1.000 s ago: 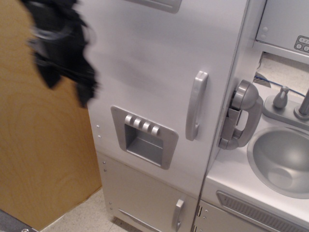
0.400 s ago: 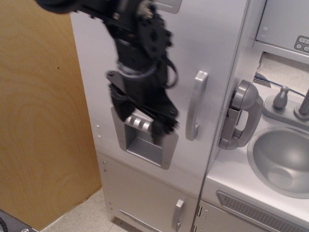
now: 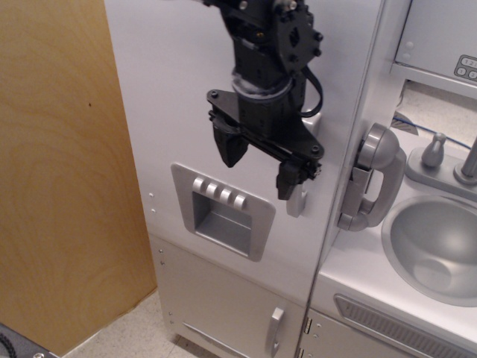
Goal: Open fridge
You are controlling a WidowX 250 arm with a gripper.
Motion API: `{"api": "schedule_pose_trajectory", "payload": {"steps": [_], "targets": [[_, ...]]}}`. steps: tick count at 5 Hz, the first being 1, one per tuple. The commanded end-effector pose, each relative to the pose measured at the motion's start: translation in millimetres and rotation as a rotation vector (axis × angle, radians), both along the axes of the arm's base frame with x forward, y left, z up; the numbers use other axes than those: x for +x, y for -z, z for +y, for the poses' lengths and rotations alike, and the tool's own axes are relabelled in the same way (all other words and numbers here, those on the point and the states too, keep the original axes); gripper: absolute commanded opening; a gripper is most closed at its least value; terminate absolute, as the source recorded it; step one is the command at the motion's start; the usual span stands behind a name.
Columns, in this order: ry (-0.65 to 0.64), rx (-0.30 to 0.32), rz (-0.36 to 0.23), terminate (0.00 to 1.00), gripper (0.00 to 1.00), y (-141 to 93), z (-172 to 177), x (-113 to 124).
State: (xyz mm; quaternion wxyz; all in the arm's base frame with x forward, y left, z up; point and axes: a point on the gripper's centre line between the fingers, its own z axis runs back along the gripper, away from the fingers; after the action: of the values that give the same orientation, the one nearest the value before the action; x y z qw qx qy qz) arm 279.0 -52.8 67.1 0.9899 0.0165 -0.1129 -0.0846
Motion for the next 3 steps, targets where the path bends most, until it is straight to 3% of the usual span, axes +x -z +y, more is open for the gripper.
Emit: {"api": "schedule_pose_trajectory", "payload": {"steps": [1,3], "targets": [[-0.079,-0.017,-0.067,0.00,1.00,-2.5,-11.2,24.7],[-0.144,0.009,-0.158,0.00,1.00,-1.8,-20.5,28.8]]}}
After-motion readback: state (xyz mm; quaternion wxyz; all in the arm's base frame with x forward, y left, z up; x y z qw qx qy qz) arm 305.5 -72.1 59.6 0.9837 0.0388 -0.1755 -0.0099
